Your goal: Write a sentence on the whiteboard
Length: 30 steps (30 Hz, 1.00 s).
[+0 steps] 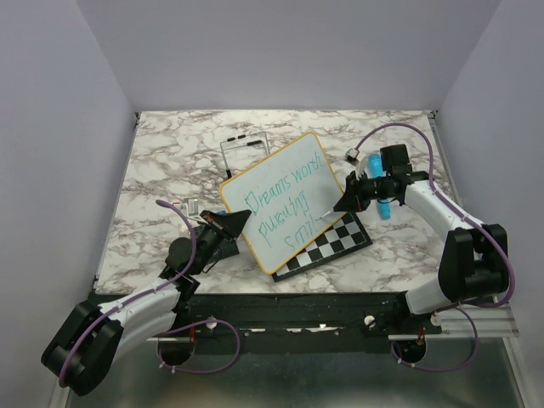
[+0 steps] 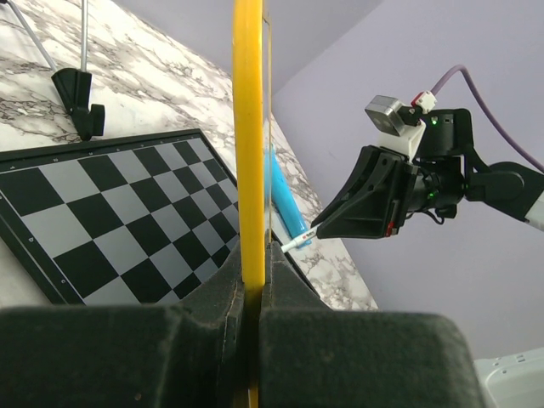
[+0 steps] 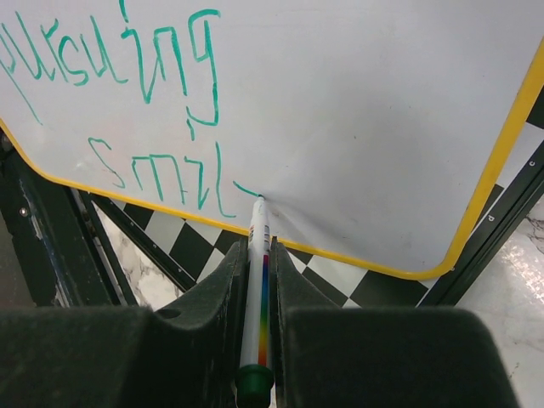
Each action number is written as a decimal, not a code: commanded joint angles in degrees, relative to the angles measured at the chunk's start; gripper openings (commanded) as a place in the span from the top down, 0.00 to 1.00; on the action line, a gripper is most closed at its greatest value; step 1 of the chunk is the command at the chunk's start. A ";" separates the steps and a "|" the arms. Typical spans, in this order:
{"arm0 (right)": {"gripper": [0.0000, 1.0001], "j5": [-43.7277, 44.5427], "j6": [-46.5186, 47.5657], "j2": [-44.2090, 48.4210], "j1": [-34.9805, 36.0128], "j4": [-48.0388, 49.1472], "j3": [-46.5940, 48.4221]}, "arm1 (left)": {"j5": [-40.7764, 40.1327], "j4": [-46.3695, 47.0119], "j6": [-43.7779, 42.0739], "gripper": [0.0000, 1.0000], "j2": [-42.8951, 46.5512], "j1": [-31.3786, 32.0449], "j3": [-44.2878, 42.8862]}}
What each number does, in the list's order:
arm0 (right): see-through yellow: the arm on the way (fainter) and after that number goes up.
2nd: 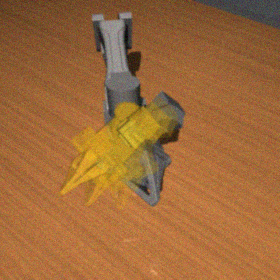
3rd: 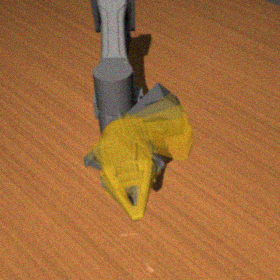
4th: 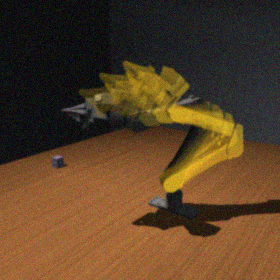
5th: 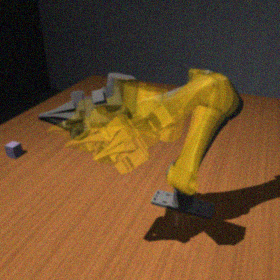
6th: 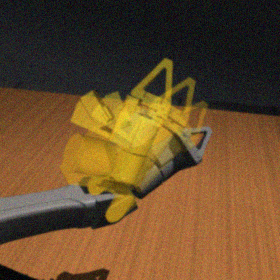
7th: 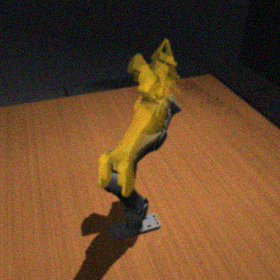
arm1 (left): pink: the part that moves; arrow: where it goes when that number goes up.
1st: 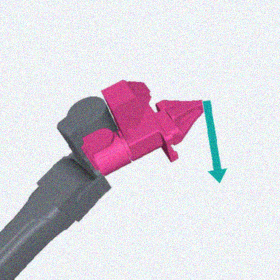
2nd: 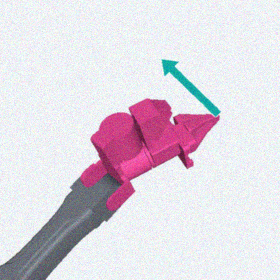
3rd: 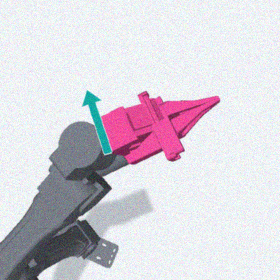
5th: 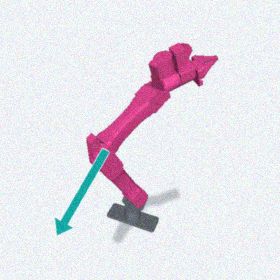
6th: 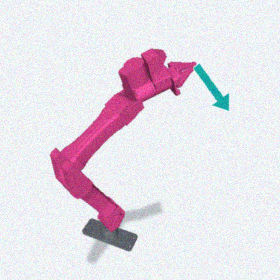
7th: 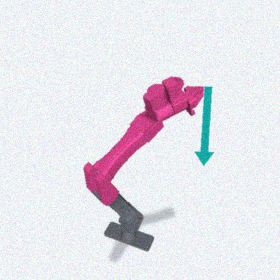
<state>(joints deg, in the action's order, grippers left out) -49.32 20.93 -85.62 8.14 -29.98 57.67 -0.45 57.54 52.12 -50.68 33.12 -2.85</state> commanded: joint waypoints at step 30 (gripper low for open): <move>0.99 -1.31 2.89 -2.44 2.23 -2.54 1.75 | 0.36 6.01 -0.97 1.00 -0.30 0.19 0.92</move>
<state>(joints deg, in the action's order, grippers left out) -50.70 20.86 -86.54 9.80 -29.93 59.13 -0.47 58.19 52.12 -51.37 33.12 -2.85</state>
